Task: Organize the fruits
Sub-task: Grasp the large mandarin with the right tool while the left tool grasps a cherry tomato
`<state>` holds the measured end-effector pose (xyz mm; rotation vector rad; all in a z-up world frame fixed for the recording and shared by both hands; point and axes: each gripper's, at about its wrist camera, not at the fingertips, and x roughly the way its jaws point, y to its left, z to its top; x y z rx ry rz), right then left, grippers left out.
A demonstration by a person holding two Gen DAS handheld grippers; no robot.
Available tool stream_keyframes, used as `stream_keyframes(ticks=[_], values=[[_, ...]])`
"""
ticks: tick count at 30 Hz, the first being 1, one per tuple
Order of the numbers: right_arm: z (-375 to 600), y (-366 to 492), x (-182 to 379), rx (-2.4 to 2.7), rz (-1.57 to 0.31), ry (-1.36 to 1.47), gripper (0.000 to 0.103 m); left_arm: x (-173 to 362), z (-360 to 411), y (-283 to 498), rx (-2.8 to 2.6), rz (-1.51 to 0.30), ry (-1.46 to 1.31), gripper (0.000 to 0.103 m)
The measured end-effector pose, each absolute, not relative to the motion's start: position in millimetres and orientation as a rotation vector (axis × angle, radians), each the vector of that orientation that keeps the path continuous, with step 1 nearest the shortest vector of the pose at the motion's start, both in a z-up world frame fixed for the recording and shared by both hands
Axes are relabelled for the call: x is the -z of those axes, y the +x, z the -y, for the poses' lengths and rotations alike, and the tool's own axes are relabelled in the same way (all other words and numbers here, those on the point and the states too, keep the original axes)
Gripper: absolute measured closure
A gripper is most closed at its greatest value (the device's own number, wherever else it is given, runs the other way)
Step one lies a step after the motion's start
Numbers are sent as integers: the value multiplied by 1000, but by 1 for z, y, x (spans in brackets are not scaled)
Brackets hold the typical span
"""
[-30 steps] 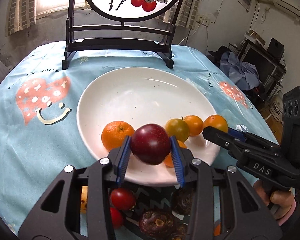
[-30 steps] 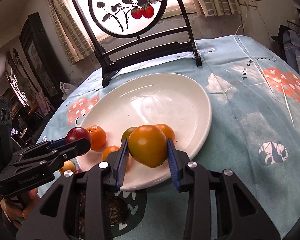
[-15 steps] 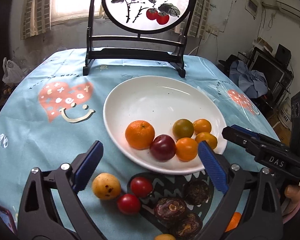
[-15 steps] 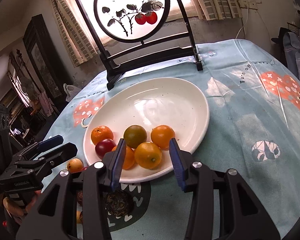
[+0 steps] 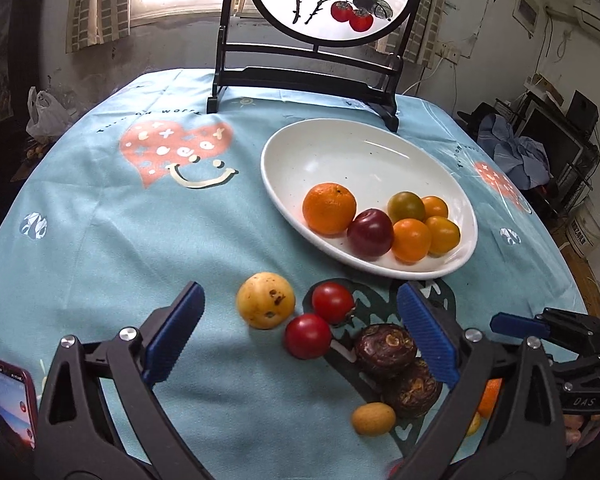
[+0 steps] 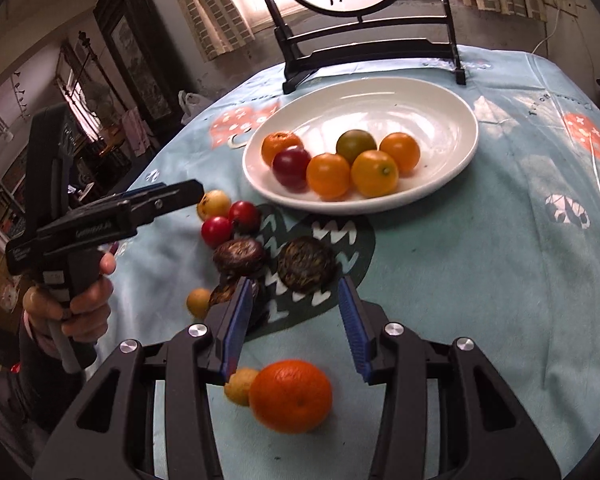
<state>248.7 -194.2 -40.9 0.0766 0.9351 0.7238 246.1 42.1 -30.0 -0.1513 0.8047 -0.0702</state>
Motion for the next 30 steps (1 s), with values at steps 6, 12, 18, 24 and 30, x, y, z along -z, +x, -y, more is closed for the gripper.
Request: stream_keyframes(ticks=[6,12,18,24,30], values=[[210,231,48,-747,-978,82,58,35,-46,239,54,-811,-144,4],[213,226,58,-794,-1029,113,58,40,-46,238,46,-825,-128,4],[216,226,60,-790,-1049,127,57,44,-47,237,36,-840,-125,4],[211,223,65,-775,-1077,73,53,44,-46,236,34,-836,-115,4],[216,225,65,-766,-1064,100,59,44,-44,231,41,-832,-95,4]])
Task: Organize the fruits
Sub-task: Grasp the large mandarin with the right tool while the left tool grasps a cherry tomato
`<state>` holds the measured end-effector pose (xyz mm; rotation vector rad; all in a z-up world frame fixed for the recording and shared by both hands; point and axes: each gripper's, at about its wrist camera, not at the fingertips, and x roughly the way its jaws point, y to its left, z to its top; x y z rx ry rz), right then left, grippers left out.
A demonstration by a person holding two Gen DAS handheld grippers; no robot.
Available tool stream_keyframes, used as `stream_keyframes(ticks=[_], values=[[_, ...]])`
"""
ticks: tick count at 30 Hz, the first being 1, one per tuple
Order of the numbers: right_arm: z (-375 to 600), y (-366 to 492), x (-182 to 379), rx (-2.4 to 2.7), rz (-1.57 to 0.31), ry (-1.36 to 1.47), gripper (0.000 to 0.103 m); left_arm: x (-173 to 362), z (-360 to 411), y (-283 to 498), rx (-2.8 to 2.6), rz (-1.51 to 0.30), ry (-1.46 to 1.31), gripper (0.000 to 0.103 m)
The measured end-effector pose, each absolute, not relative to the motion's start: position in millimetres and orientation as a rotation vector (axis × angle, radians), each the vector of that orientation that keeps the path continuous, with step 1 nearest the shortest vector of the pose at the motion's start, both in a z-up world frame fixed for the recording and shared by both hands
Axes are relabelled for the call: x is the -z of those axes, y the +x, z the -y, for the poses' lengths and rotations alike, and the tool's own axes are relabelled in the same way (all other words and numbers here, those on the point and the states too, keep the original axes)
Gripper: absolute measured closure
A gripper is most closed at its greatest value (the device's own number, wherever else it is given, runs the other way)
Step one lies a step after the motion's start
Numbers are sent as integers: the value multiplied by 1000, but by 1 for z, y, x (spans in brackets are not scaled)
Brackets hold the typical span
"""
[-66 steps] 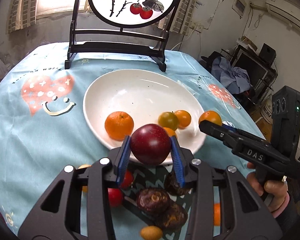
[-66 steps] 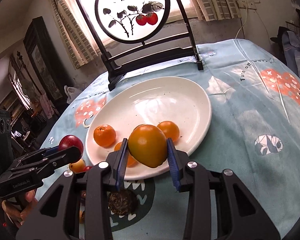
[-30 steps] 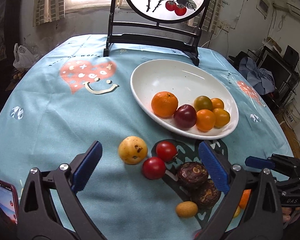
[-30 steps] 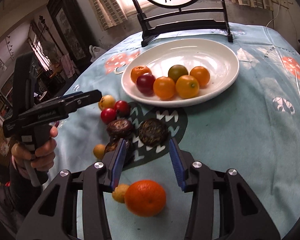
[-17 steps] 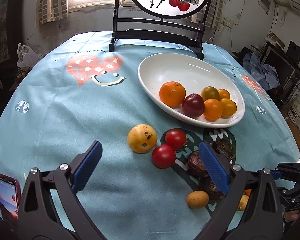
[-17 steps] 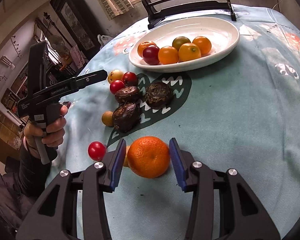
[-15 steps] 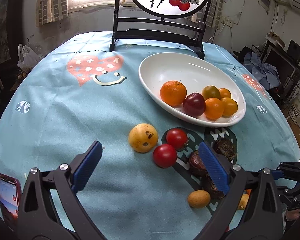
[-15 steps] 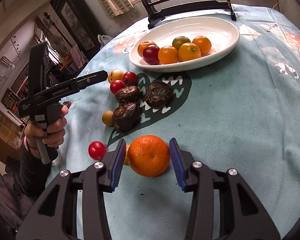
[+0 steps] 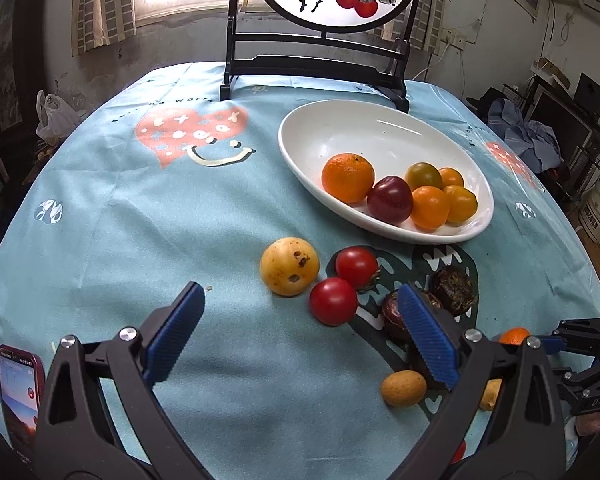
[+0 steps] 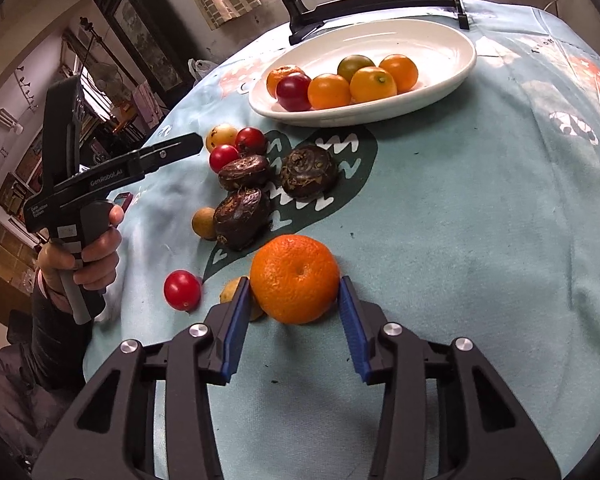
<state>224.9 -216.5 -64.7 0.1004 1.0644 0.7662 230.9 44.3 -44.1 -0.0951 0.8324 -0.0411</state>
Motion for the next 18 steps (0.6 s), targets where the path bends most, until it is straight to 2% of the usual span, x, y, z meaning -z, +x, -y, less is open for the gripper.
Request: stream_keyframes(ticks=[10,12,14,17,18], values=[[250,241,61,-658,-1022,302,59,57,1,161,291,-882,8,5],[250,242,61,-649,-1031,294,59,59,15,151,329,-881,59,11],[249,241,61,-650,-1034,286,59,62,23,147,371,-895,78,27],[249,242,62,-665,-1036,296,59,69,30,147,389,-923,92,46],[249,242,62,-660,-1036,292,59,71,31,148,387,-934,95,48]])
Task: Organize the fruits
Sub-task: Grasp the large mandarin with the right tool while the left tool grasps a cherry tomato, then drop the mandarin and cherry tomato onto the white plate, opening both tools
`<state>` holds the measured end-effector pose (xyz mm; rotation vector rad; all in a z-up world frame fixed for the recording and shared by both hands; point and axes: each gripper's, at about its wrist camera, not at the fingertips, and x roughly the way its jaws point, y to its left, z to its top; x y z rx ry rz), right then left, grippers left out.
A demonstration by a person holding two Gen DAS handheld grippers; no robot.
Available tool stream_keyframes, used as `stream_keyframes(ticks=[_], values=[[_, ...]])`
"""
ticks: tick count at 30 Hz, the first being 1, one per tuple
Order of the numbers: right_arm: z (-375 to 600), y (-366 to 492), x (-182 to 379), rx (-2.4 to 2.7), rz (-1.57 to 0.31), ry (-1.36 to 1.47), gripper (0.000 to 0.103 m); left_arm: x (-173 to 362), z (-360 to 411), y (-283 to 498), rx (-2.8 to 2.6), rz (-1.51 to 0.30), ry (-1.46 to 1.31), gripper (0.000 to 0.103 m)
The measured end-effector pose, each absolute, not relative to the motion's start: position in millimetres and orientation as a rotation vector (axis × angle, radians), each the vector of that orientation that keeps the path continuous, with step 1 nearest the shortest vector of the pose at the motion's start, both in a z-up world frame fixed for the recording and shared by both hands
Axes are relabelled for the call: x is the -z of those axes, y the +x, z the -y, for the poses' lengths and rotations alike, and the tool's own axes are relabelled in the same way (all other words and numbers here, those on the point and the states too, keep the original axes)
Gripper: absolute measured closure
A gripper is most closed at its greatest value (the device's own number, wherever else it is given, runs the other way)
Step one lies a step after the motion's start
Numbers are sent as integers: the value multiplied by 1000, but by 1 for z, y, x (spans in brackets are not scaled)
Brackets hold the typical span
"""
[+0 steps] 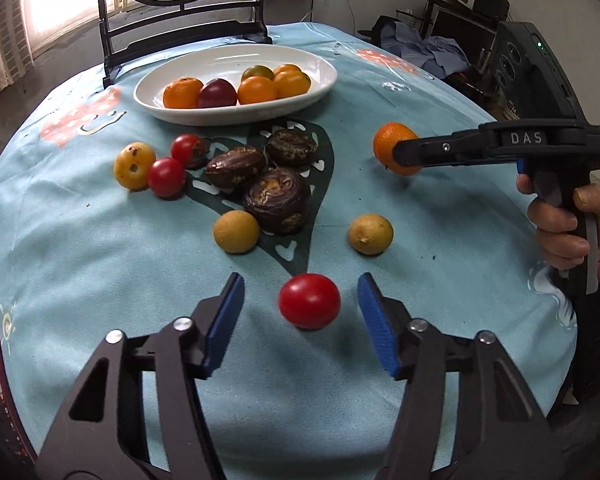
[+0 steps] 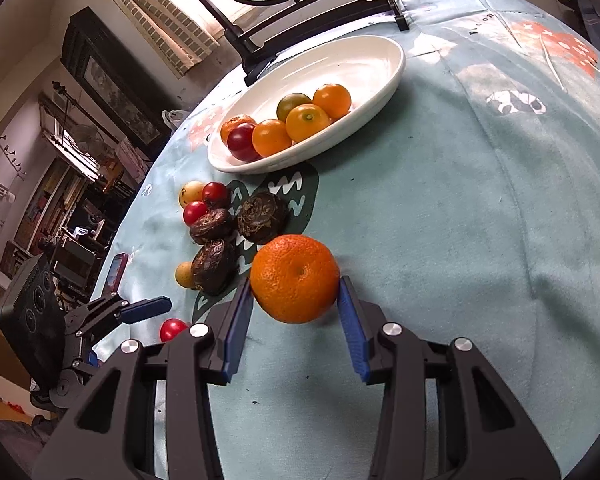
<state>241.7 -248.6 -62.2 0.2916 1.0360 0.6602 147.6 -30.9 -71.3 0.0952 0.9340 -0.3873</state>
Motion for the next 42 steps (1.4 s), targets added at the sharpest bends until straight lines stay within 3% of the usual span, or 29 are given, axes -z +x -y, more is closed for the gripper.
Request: stream_keyframes(ticks=[2,9,13,23,33,42], values=[[249,242,63,-654,-1039,290,59,76,32,150,385,-956,95,56],[251,241,63,-654,-1041,296,59,76,35,147,367,-955,131,61],[250,241,64,-650,-1043,292,59,75,37,142,388,-952,135,72],[243,239,55,-621,-955,233,59,48,23,161,380,-872,45,72],[229,296,25,-508,-746,299,59,-13,10,272,266,-745,-98,72],[212,376,31,-421,-743,273,59,6,10,366,173,-838,-104,72]])
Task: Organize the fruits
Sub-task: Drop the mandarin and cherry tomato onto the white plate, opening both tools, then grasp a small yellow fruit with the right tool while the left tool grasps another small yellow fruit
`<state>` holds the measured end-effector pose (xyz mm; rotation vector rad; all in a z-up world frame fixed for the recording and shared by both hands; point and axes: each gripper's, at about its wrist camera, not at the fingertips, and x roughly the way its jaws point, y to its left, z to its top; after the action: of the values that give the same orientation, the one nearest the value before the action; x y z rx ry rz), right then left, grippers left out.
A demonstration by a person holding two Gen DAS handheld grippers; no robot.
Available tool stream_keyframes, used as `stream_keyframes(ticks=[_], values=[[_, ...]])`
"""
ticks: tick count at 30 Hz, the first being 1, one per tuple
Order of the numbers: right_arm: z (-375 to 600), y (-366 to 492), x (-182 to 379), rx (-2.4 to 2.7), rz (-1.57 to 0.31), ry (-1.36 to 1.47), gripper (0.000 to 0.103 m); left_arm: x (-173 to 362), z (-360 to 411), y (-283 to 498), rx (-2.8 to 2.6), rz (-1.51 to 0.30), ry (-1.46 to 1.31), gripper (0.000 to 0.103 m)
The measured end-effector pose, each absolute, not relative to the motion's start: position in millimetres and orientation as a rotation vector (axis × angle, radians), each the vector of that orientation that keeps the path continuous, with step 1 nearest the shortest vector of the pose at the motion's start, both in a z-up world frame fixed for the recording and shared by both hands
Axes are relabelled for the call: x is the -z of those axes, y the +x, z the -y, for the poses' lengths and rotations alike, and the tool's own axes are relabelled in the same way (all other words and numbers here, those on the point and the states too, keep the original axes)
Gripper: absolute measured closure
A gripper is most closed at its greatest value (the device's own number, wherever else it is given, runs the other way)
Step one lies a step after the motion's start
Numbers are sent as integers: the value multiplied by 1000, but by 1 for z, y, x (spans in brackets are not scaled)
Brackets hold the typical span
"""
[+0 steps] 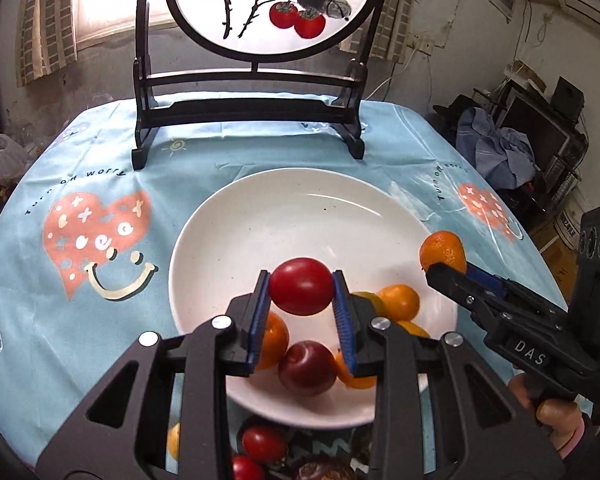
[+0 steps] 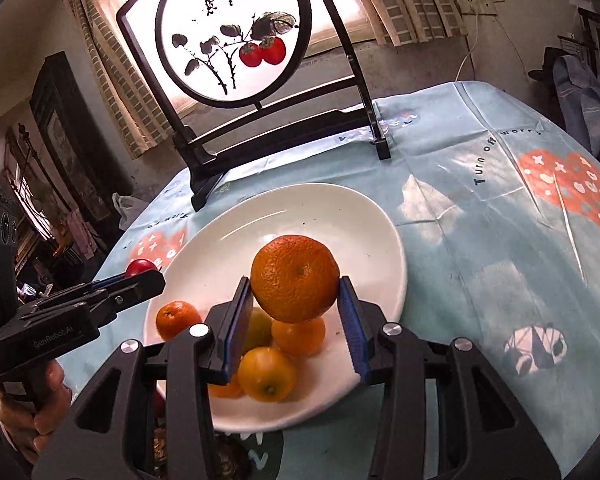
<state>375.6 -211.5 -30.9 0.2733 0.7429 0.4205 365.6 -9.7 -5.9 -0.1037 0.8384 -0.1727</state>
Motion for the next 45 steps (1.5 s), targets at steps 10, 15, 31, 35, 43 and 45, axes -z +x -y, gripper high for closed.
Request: stream_keyframes(ticks=[10,15,31,35,43,45], values=[[207,392,37,-434,-793,269,57,16,14,379,133,-868,-87,28],[204,363,13,-466,-734,215,57,-12,1,347,104,-808,-126,8],[141,239,36,-698,-847,-90,57,30,-83,247,-183,-809,-167,3],[143,223,34,-742,-858,-121,57,30,-89,244,-197,-812,-183,3],[152,201,51,-772,-923,-196,57,27,-82,242,-175,-811,-171,3],[149,195,56,-781,-937,-232,57,27,-82,242,-170,-809,-173,3]])
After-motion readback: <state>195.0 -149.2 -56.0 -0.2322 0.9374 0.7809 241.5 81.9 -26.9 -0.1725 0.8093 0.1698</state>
